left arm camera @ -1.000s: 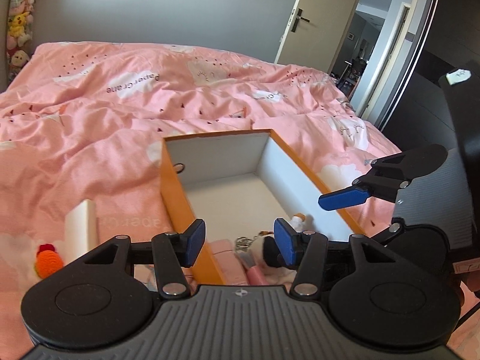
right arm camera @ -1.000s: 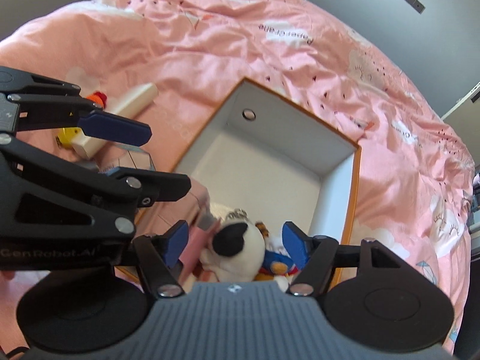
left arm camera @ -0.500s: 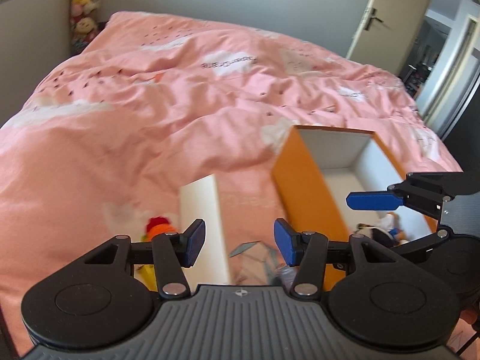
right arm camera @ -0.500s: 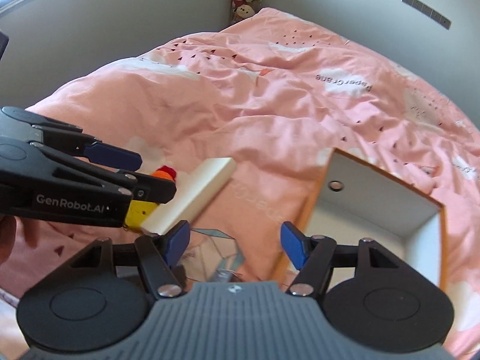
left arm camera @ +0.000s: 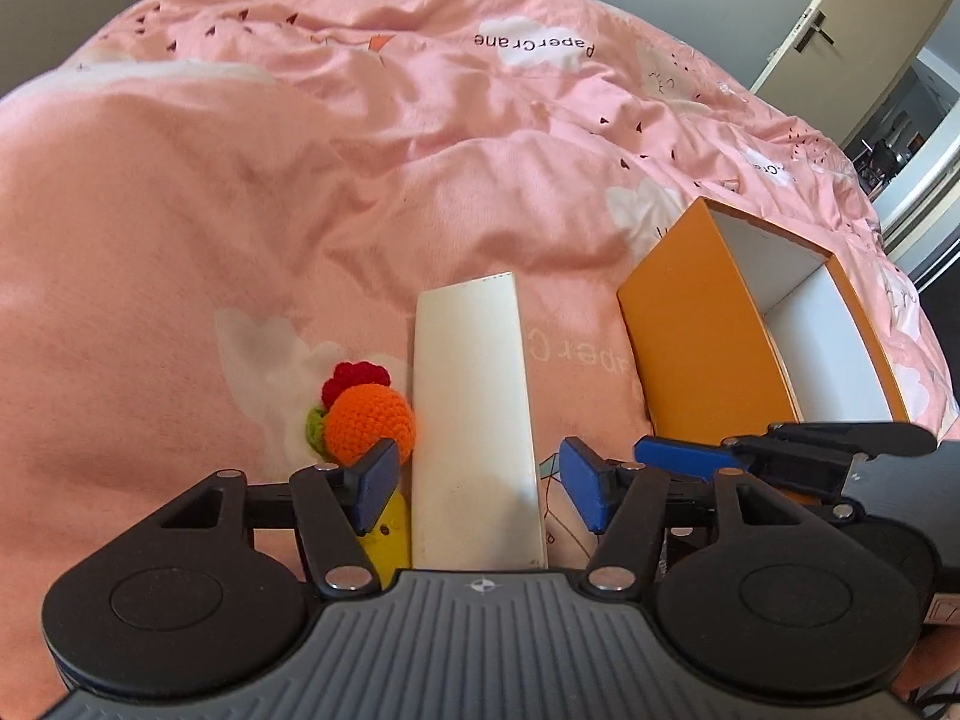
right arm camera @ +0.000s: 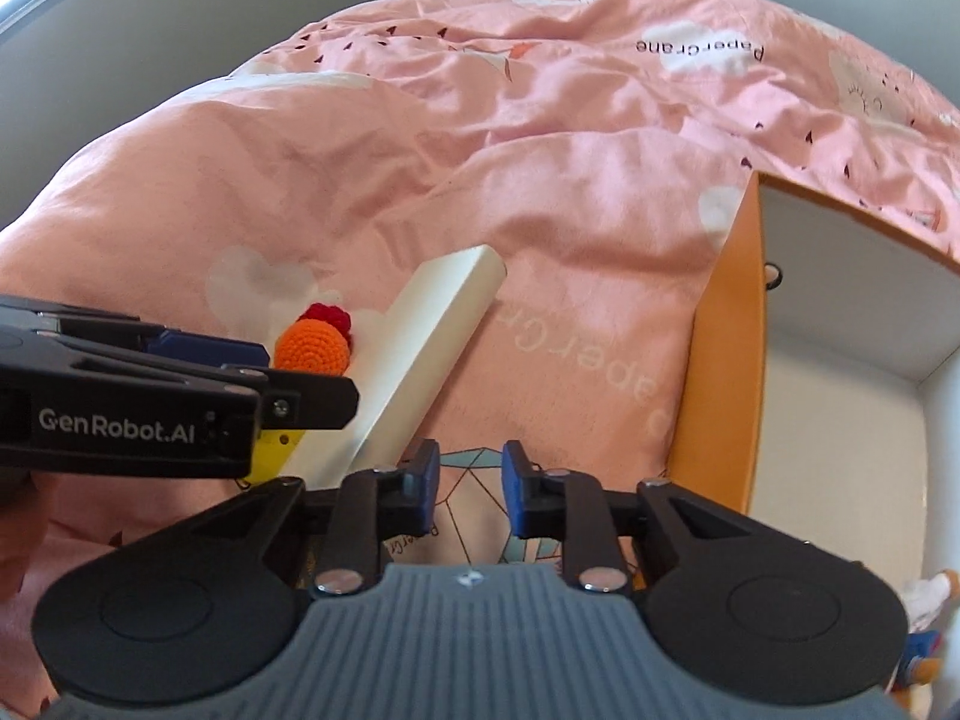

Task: Organize objects
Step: 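Lift both grippers out of the orange box toward the white glasses case, then grasp the white glasses case with the left gripper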

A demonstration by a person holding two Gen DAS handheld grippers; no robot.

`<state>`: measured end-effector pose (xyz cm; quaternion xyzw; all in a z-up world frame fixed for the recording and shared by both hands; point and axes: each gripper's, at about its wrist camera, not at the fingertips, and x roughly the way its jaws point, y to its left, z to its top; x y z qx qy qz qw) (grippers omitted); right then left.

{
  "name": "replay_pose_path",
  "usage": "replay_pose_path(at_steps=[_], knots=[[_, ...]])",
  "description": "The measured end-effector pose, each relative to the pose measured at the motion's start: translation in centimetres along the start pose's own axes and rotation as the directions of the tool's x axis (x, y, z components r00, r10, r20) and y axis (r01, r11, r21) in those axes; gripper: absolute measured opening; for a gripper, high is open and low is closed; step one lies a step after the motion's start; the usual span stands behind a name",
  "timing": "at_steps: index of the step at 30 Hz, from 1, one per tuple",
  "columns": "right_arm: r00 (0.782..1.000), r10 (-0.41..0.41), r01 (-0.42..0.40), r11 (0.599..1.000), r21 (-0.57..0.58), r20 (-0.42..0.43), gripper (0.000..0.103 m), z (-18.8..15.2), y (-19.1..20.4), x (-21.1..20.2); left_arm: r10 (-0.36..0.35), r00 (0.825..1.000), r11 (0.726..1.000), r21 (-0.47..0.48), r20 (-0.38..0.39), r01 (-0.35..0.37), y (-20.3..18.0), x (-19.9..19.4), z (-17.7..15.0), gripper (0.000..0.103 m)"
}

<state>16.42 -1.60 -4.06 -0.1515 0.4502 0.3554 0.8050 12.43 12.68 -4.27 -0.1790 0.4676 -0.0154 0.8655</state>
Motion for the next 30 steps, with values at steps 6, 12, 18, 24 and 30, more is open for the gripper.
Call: replay_pose_path(at_steps=[6,12,18,24,30], knots=[[0.999,0.033,-0.032,0.998,0.045,-0.026,0.017,0.3,-0.5,2.1,0.018,1.0,1.0,-0.014,-0.005,-0.019,0.4,1.4,0.6,0.069],[0.997,0.06,-0.056,0.996,0.068,-0.054,0.017,0.2,-0.3,4.3,0.03,0.999,1.0,-0.003,-0.012,-0.03,0.5,1.9,0.9,0.057],[0.994,0.101,-0.098,0.989,0.107,-0.026,0.015,0.2,-0.3,4.2,0.034,0.999,0.999,-0.034,-0.007,-0.034,1.1,1.1,1.6,0.044],[0.983,0.18,-0.181,0.979,0.097,0.014,0.015,1.1,1.2,3.5,0.07,0.997,0.996,-0.052,0.008,-0.07,1.6,-0.3,2.8,0.044],[0.975,0.22,-0.222,0.972,0.08,0.028,0.014,1.5,2.6,4.0,0.125,0.992,0.992,-0.036,0.003,-0.125,1.6,-0.3,3.0,0.044]])
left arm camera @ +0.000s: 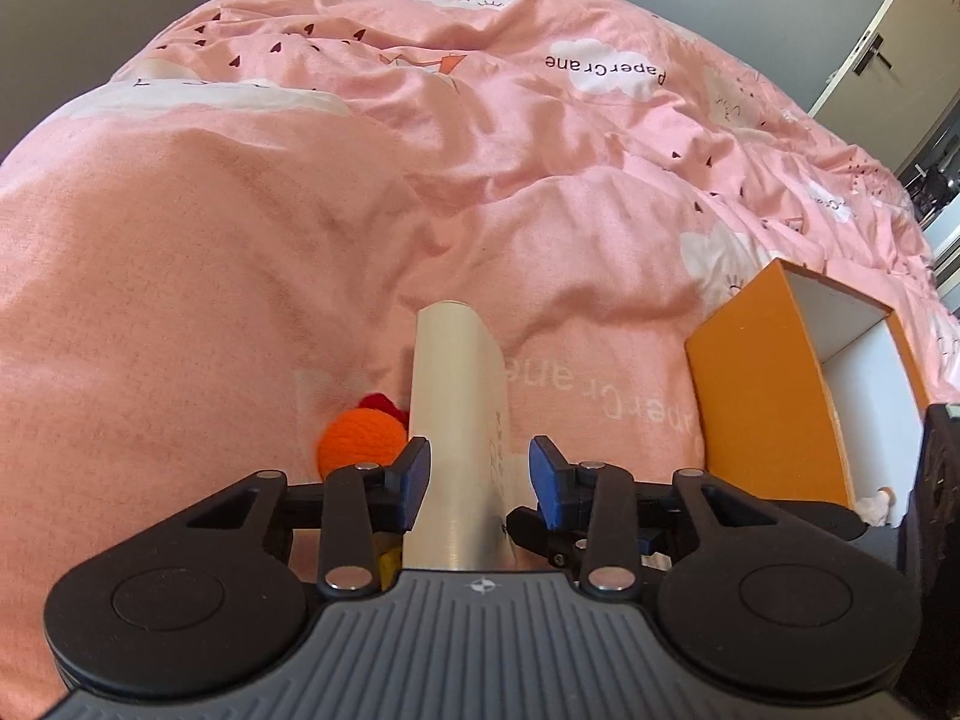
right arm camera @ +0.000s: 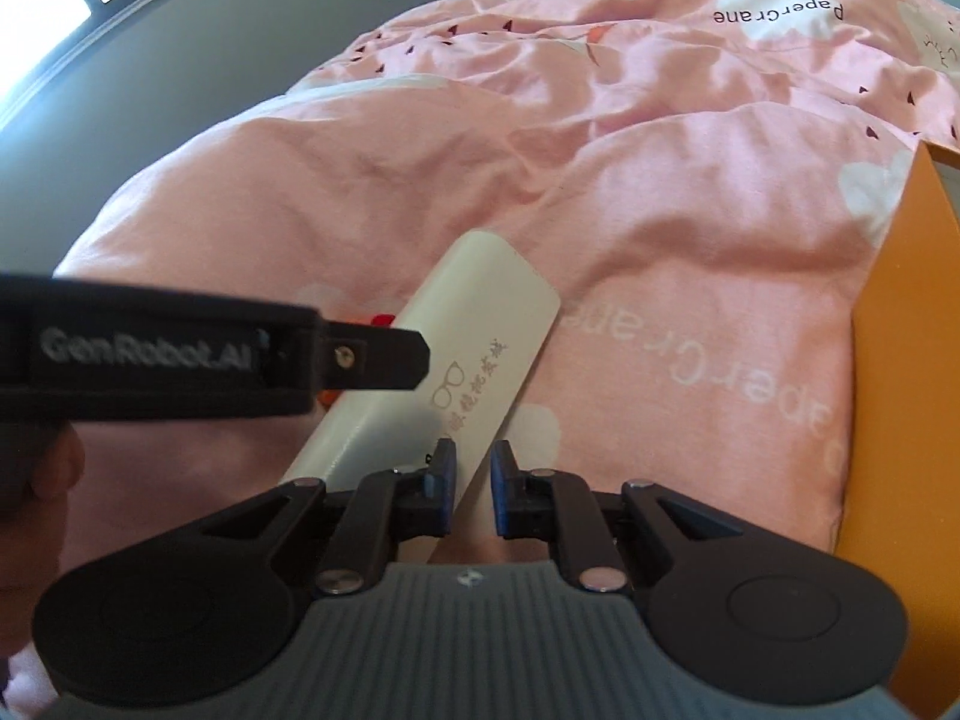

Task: Organize objects
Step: 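Grasp the white glasses case with the left gripper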

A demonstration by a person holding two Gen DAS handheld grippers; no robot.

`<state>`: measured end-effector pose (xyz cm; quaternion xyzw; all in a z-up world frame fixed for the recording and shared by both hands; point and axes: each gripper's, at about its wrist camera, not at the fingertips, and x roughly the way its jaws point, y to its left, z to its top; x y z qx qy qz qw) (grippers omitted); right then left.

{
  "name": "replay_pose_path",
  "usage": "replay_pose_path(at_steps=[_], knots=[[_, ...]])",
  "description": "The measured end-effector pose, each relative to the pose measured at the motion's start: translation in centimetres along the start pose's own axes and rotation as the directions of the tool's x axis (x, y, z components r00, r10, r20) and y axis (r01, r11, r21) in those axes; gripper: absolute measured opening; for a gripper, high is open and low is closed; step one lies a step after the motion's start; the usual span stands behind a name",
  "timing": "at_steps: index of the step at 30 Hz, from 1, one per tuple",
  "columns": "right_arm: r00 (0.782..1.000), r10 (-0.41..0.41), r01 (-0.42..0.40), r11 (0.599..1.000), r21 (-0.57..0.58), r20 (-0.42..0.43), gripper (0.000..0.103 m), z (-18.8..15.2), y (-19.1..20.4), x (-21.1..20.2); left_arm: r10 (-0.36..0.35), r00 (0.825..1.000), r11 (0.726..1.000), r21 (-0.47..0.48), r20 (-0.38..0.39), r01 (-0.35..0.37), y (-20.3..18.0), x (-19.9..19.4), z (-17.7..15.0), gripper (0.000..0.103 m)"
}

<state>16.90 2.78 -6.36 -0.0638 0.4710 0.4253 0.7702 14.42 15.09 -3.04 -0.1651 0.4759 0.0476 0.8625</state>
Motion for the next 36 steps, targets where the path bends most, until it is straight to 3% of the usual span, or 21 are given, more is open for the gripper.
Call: replay_pose_path(at_steps=[5,7,11,12,13,19,23,24,25,29,32,36], knots=[[1.0,0.017,-0.016,0.999,0.042,-0.012,0.012,0.4,-0.6,0.2,0.089,0.996,0.99,0.107,0.006,-0.089,-1.5,1.0,-0.1,0.048],[1.0,0.014,-0.013,0.999,0.04,-0.016,0.012,0.4,-0.6,0.1,0.137,0.99,0.98,0.146,-0.013,-0.134,-1.9,1.9,0.0,0.031],[0.998,-0.045,0.046,0.999,0.015,-0.032,0.012,0.0,-0.8,0.3,0.162,0.986,0.972,0.176,-0.026,-0.155,-2.0,2.3,-0.1,0.016],[0.998,-0.059,0.059,0.998,0.013,-0.035,0.012,-0.1,-1.0,0.5,0.192,0.981,0.964,0.193,-0.022,-0.184,-2.1,2.3,-0.2,0.007],[0.997,-0.064,0.065,0.998,0.019,-0.041,0.012,-0.1,-1.3,0.7,0.216,0.976,0.956,0.21,-0.018,-0.207,-2.0,2.4,-0.3,0.005],[0.994,-0.083,0.086,0.996,0.037,-0.067,0.012,-0.6,-2.2,1.8,0.158,0.987,0.975,0.163,-0.038,-0.15,-1.2,1.9,-0.4,0.006],[0.994,-0.065,0.069,0.997,0.038,-0.09,0.011,-1.0,-2.6,2.8,0.064,0.997,0.993,0.098,-0.04,-0.06,-1.2,1.0,-0.3,0.024],[0.995,-0.052,0.057,0.997,0.05,-0.085,0.01,-1.0,-2.7,2.7,0.058,0.997,0.994,0.092,-0.049,-0.053,-1.3,1.0,-0.3,0.033],[0.996,-0.028,0.034,0.997,0.066,-0.082,0.005,-1.1,-2.9,2.6,0.071,0.996,0.993,0.094,-0.058,-0.066,-1.4,1.1,-0.3,0.043],[0.994,0.083,-0.077,0.993,0.094,-0.065,0.002,-0.8,-2.6,1.8,0.132,0.989,0.988,0.096,-0.074,-0.124,-1.5,1.8,-0.2,0.054],[0.996,0.075,-0.072,0.996,0.049,-0.056,0.002,-0.7,-1.3,1.8,0.144,0.986,0.984,0.118,-0.082,-0.134,-2.0,2.0,0.2,0.064],[0.995,0.087,-0.086,0.996,0.033,-0.04,0.002,-0.4,-1.0,1.6,0.2,0.975,0.957,0.232,-0.095,-0.174,-3.7,2.8,0.7,0.076]])
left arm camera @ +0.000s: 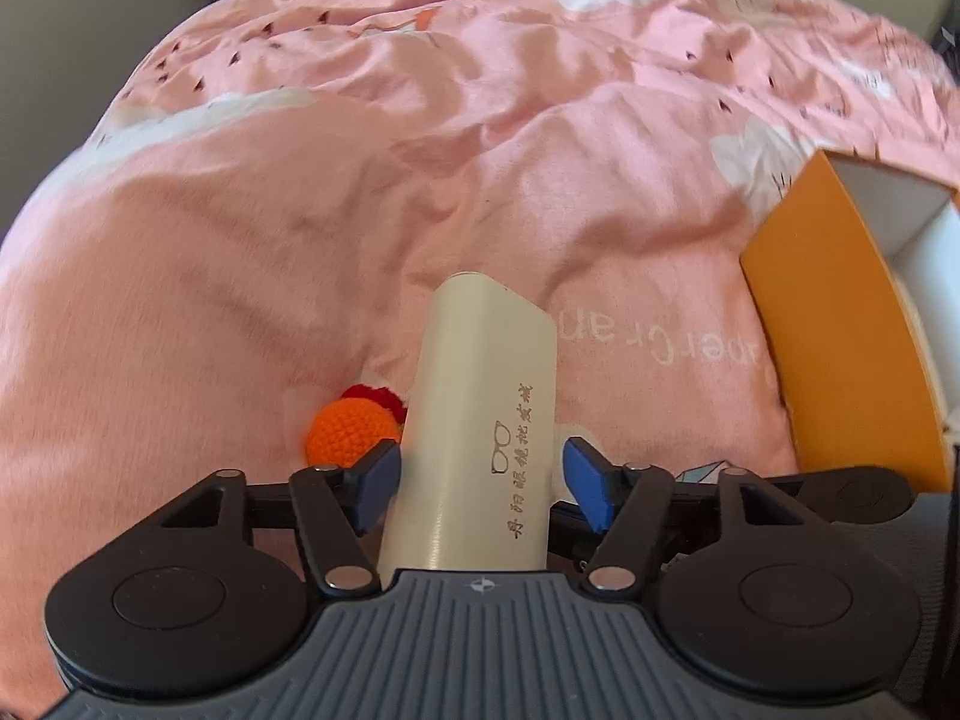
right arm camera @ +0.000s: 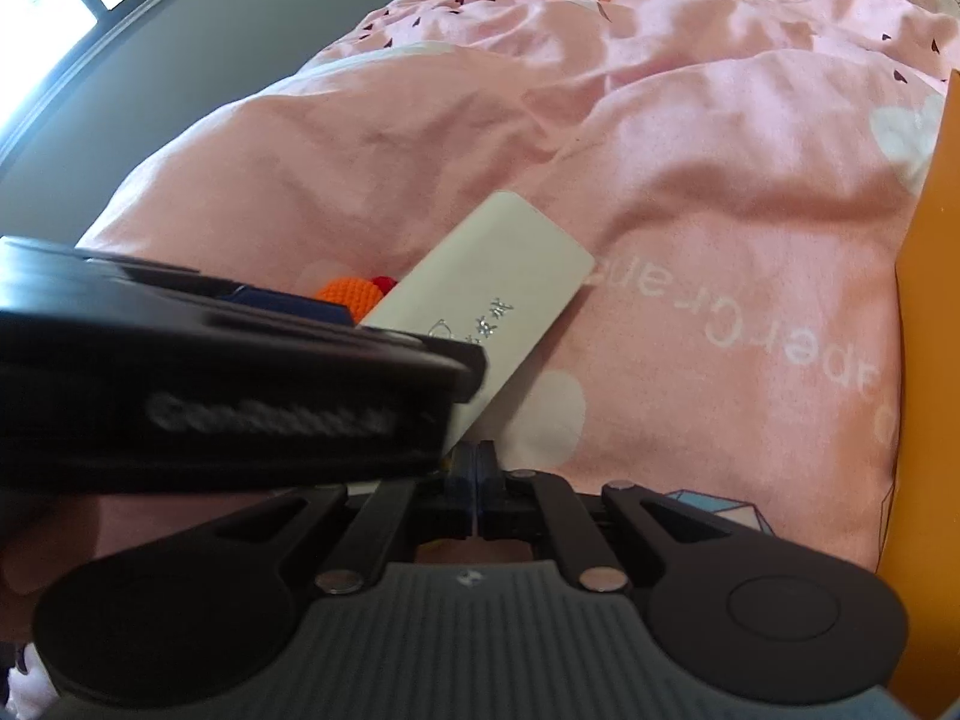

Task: Organize objects
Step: 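Grasp the white glasses case with the left gripper, then lift the white case with the left gripper while the right gripper grasps the small brown box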

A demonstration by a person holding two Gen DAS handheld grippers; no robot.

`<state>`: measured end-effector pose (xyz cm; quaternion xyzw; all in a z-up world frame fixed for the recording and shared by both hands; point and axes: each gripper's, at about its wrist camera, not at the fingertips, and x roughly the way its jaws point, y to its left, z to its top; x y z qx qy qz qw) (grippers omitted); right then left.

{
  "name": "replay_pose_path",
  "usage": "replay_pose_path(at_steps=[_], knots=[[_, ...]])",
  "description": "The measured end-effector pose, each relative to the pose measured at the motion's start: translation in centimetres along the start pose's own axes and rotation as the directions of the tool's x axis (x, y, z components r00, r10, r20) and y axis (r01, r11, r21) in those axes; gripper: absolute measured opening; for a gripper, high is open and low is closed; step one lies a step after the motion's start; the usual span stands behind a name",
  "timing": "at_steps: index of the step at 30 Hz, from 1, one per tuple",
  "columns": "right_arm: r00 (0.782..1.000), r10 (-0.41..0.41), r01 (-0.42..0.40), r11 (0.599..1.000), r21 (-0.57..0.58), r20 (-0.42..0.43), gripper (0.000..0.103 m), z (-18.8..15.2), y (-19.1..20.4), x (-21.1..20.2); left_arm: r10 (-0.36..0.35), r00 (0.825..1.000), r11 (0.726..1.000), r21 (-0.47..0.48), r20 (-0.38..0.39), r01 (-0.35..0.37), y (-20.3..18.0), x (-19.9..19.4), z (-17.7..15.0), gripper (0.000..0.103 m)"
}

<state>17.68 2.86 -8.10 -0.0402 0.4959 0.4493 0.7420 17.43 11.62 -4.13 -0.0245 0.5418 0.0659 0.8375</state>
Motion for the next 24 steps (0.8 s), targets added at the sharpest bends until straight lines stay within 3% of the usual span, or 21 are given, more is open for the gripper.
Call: replay_pose_path(at_steps=[5,10,16,24], knots=[[0.999,0.021,-0.021,0.999,-0.029,0.031,0.002,0.8,-0.1,-0.6,0.054,0.997,0.988,0.147,-0.047,-0.046,-1.8,1.1,1.3,0.083],[1.0,0.008,-0.007,1.0,-0.007,0.025,0.002,1.3,-0.6,-0.1,0.115,0.99,0.956,0.28,-0.081,-0.088,-3.4,3.2,2.0,0.077],[1.0,-0.005,0.005,1.0,0.024,0.0,0.003,0.8,-1.7,0.1,0.111,0.986,0.952,0.296,-0.122,-0.071,-3.7,5.2,2.2,0.076],[0.999,-0.036,0.036,0.999,-0.01,-0.012,0.006,0.7,-1.2,-1.6,0.094,0.993,0.952,0.297,-0.078,-0.067,-3.3,3.6,1.5,0.073]])
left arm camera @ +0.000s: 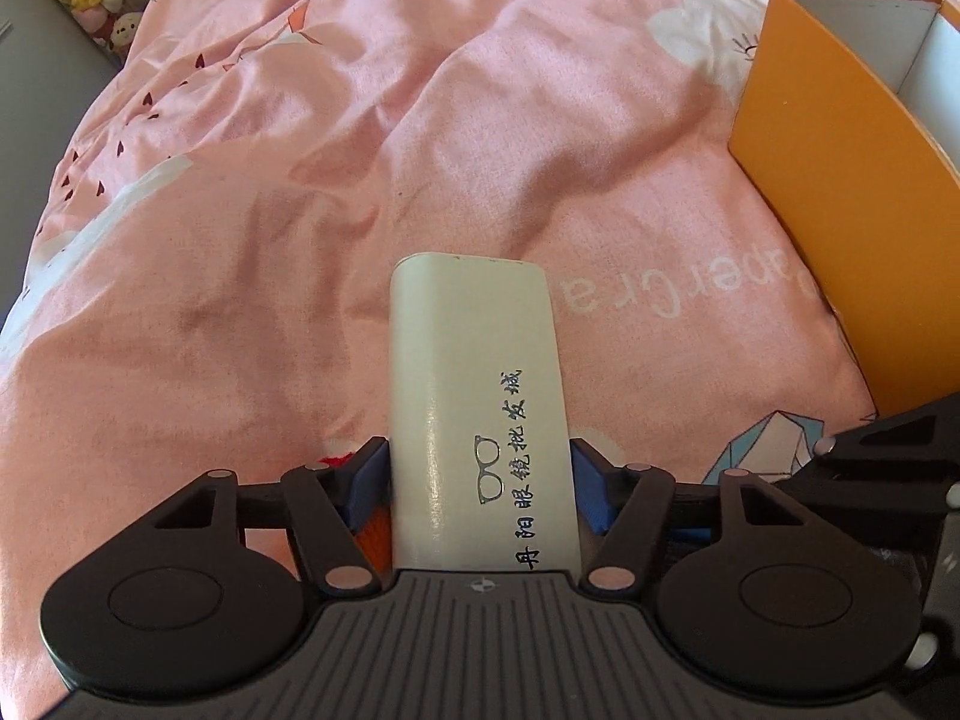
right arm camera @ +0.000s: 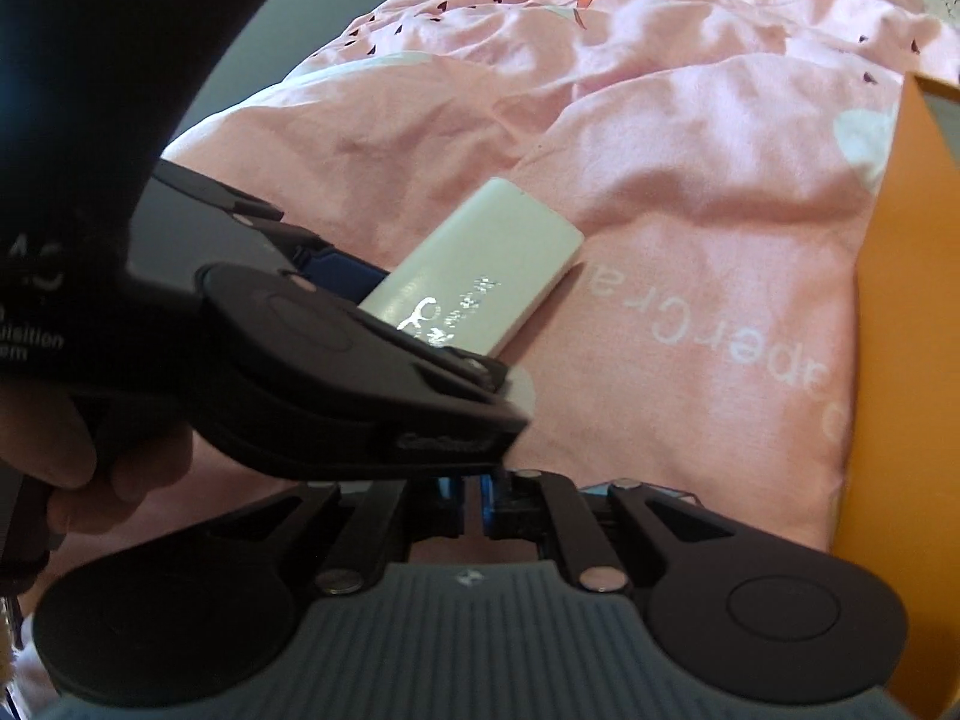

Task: Organize objects
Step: 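Lift the white case with the left gripper while the right gripper grasps the small brown box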

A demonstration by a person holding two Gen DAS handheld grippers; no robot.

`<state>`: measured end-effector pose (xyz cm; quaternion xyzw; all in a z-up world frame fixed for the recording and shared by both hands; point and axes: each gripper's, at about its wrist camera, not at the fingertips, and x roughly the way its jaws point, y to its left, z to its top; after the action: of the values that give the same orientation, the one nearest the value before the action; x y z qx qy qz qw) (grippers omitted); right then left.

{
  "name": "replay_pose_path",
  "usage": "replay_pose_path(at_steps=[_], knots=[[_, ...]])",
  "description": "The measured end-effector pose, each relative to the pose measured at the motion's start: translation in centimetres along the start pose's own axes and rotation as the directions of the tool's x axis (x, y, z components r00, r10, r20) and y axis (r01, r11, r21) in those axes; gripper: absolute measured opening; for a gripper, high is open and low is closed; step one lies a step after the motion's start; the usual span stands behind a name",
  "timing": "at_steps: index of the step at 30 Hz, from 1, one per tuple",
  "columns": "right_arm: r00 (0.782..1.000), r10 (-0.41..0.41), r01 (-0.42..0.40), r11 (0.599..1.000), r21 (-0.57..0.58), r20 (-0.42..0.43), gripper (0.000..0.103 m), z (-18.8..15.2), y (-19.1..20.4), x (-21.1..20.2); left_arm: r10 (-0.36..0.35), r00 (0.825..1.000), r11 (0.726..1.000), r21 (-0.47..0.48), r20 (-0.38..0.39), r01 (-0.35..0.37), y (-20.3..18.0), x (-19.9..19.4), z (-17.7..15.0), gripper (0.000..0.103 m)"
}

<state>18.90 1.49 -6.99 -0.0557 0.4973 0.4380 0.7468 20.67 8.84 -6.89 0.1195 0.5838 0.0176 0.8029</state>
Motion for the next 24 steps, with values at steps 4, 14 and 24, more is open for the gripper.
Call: replay_pose_path(at_steps=[4,14,24], knots=[[1.0,-0.027,0.027,0.999,-0.028,0.004,0.01,-0.3,0.4,-1.8,-0.058,0.997,0.998,-0.005,0.056,0.059,0.4,-2.2,-0.9,0.073],[0.994,-0.097,0.1,0.992,-0.072,0.053,0.012,-3.8,0.4,-8.4,-0.218,0.957,0.974,-0.017,0.19,0.226,-0.2,-8.2,-4.8,0.073],[0.975,-0.222,0.221,0.97,-0.102,0.002,0.037,-10.5,3.1,-9.5,-0.295,0.929,0.948,-0.049,0.225,0.313,-1.3,-10.8,-10.1,0.073]])
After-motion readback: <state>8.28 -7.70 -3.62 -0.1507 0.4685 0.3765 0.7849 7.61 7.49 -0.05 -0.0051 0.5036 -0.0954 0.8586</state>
